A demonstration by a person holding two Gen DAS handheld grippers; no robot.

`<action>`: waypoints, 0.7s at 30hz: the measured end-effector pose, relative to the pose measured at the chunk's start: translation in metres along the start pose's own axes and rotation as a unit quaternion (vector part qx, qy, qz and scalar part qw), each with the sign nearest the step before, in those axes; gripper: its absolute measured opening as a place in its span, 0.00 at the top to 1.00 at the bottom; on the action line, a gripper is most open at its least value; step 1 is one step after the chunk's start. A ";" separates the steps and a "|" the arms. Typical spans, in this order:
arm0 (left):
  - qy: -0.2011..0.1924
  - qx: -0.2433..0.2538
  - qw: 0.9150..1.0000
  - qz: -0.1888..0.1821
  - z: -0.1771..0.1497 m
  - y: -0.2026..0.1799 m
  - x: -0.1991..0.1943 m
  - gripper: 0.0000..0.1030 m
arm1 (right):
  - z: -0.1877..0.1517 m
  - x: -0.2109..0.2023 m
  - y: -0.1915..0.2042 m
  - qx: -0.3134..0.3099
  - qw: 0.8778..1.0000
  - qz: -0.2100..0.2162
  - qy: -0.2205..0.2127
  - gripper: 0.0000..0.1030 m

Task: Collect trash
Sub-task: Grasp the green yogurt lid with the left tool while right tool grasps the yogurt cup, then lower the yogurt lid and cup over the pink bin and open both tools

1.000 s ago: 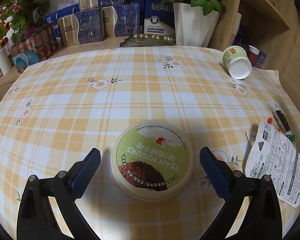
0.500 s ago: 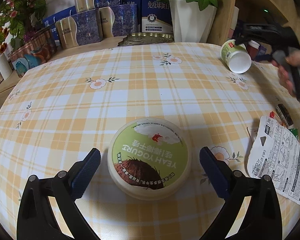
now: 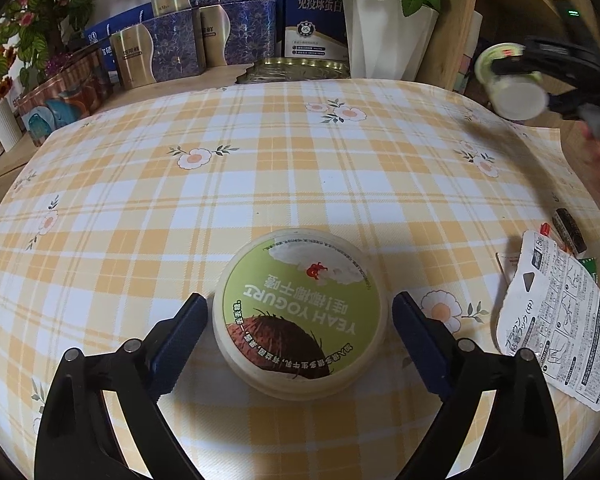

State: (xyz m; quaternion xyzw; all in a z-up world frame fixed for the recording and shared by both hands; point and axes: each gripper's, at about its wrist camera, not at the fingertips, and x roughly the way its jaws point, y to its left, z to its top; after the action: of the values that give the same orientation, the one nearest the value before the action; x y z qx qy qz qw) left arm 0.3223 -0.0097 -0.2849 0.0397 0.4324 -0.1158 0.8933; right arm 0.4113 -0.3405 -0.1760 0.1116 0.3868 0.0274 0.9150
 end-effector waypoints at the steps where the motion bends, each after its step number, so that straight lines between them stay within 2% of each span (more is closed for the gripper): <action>1: 0.000 0.001 1.000 0.003 0.000 0.000 0.000 0.14 | -0.004 -0.011 0.002 -0.007 1.000 0.007 -0.006 0.24; 6: -0.003 0.001 1.000 0.008 0.000 -0.001 0.000 0.19 | -0.054 -0.082 0.014 -0.044 0.997 0.033 -0.047 0.24; 12: -0.009 0.001 1.000 -0.008 -0.002 -0.001 -0.006 0.20 | -0.120 -0.158 0.019 -0.067 0.994 0.031 -0.083 0.24; 16: -0.014 0.038 0.999 -0.001 -0.008 -0.012 -0.017 0.20 | -0.146 -0.193 0.017 -0.064 0.994 0.035 -0.085 0.24; 21: -0.035 0.028 0.999 -0.013 -0.012 -0.016 -0.061 0.20 | -0.167 -0.226 0.014 -0.039 0.994 0.041 -0.094 0.24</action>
State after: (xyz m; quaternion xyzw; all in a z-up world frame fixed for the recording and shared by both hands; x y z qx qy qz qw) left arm 0.2732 -0.0130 -0.2440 0.0548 0.3982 -0.1410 0.9048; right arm 0.1344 -0.3274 -0.1271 0.0939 0.2925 0.0697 0.9491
